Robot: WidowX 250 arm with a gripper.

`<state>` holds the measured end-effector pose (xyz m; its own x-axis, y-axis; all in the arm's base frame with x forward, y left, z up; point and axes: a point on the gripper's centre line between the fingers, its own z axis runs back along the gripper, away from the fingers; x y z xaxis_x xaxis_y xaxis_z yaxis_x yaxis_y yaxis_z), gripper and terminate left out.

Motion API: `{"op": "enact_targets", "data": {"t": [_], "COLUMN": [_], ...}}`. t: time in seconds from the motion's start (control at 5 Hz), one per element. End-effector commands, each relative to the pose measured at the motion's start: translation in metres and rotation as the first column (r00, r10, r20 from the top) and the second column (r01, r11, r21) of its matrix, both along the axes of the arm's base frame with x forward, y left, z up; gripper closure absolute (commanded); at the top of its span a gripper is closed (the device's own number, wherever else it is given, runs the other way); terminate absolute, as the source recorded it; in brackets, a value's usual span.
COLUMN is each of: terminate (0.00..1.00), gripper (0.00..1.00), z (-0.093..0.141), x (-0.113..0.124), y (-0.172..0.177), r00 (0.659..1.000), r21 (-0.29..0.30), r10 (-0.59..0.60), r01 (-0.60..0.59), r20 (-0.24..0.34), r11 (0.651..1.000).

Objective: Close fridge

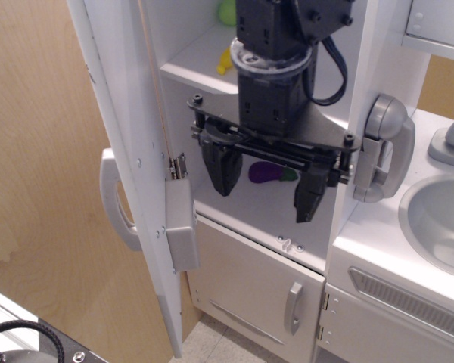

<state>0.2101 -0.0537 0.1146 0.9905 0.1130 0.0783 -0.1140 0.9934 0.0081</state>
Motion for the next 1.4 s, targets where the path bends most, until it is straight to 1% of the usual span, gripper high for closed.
{"op": "enact_targets", "data": {"t": [0.0,0.2,0.4,0.6,0.8,1.0,1.2], "terminate": [0.0,0.0,0.0,0.0,0.0,0.0,0.0], "gripper": [0.0,0.0,0.0,0.0,0.0,0.0,0.0], "z": [0.0,0.001,0.005,0.006,0.003,0.004,0.002], "x": [0.0,-0.019,-0.041,-0.056,-0.067,-0.068,-0.071], "y": [0.0,0.004,0.012,0.027,0.051,0.076,0.101], "r00": [1.0,1.0,0.998,0.997,0.997,0.997,0.993], "r21": [0.0,-0.035,-0.056,-0.045,-0.008,0.0,-0.005], "r10": [0.0,-0.011,-0.048,-0.047,-0.049,-0.046,-0.109], "r01": [0.0,0.01,0.046,0.044,0.049,0.046,0.109], "r20": [0.0,-0.028,-0.029,-0.066,-0.054,-0.065,-0.047], "r11": [1.0,0.999,0.997,0.998,0.999,0.999,0.994]}}
